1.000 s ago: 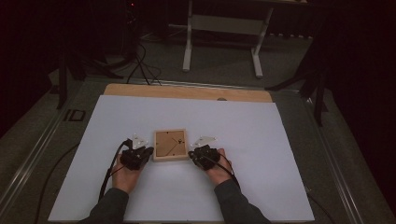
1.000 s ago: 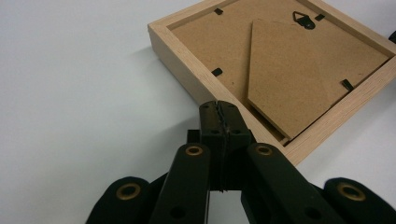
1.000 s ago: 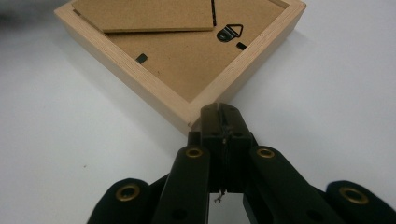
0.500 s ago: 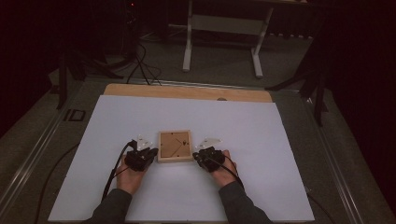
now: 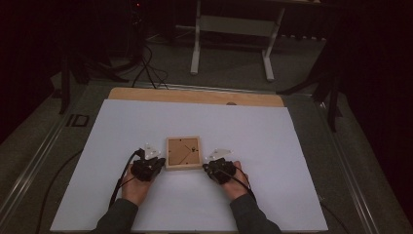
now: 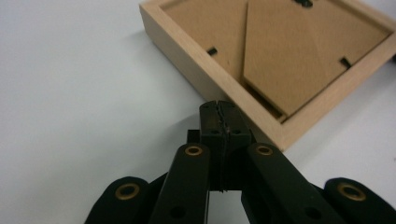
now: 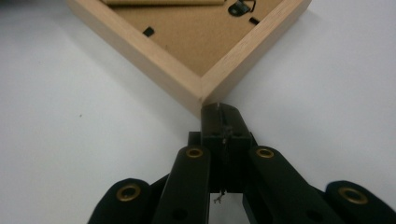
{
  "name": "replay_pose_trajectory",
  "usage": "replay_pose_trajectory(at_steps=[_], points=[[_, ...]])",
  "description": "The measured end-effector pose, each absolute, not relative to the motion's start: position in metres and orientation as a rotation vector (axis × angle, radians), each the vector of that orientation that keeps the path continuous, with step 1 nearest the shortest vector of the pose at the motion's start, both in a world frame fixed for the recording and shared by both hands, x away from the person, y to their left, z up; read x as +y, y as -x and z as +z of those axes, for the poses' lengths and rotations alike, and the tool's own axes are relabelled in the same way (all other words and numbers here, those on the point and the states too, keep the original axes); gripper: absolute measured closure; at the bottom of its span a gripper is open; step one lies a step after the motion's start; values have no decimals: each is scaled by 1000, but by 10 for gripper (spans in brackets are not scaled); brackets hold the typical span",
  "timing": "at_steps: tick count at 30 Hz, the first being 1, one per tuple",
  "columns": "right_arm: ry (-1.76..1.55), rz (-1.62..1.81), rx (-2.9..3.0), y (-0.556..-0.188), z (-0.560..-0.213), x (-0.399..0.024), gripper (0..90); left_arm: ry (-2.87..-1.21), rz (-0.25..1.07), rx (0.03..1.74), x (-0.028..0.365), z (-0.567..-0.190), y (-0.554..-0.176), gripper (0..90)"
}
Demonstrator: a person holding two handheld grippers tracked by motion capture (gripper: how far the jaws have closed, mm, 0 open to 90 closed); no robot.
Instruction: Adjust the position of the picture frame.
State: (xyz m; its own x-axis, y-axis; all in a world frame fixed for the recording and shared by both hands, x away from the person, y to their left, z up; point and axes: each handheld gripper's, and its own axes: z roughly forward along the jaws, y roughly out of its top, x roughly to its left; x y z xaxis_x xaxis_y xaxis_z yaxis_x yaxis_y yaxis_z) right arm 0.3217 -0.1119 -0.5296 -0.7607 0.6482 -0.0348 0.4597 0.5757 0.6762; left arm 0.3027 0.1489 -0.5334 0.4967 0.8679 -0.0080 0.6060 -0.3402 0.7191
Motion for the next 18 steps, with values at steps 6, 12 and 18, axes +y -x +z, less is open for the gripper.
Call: replay_pose_trajectory(at_steps=[6, 12, 18], points=[[-908, 967, 2532, -320, -530, -112, 897, -2075, 505, 1211, 147, -534, -301, 898], [-913, 958, 2533, -318, -529, -115, 897, -2071, 500, 1205, 143, -535, -301, 899], [-928, 961, 2528, -317, -529, -119, 897, -2068, 498, 1200, 140, -535, -301, 899]])
